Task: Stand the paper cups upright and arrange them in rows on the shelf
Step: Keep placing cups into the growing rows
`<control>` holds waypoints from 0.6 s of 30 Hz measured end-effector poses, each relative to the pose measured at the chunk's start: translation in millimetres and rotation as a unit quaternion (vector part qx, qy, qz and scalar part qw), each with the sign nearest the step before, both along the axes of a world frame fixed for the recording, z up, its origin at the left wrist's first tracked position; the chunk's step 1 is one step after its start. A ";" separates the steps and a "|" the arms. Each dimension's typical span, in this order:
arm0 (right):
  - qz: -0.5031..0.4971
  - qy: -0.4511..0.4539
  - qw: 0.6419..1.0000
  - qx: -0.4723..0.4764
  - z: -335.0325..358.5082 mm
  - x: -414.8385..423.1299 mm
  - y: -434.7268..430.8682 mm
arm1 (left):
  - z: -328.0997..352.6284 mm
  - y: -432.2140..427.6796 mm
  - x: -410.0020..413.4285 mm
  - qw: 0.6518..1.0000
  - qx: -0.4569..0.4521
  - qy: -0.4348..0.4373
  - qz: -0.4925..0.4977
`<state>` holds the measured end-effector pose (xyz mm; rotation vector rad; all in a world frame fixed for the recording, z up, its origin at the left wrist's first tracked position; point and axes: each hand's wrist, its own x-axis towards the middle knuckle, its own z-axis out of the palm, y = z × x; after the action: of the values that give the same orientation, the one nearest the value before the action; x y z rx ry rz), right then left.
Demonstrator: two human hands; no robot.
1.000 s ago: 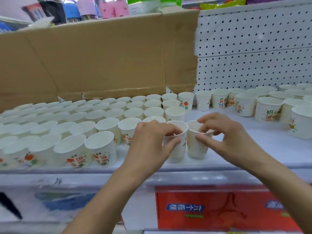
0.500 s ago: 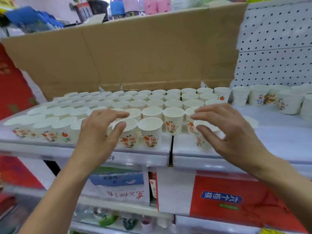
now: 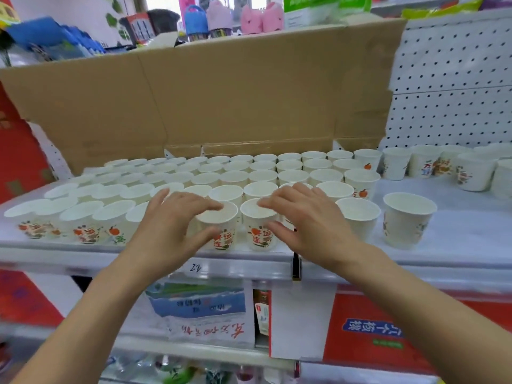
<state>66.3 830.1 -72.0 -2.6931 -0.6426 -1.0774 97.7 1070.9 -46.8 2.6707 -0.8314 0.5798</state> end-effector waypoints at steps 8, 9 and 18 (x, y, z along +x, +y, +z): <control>-0.166 0.012 0.958 0.233 5.6 -56.3 -121.2 | -3.5 -112.7 -35.0 0.974 -0.121 -0.008 -0.189; -0.168 0.046 0.949 0.262 3.0 -61.5 -131.4 | -5.7 -127.5 -33.5 0.972 -0.118 0.001 -0.205; -0.152 0.128 0.950 0.241 -4.7 -68.9 -163.3 | -7.0 -176.5 -13.0 0.981 0.025 -0.039 -0.188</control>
<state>-2.6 666.9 -76.7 -2.4688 0.0831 -0.7870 84.7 894.4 -53.8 2.4506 -1.3485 0.5748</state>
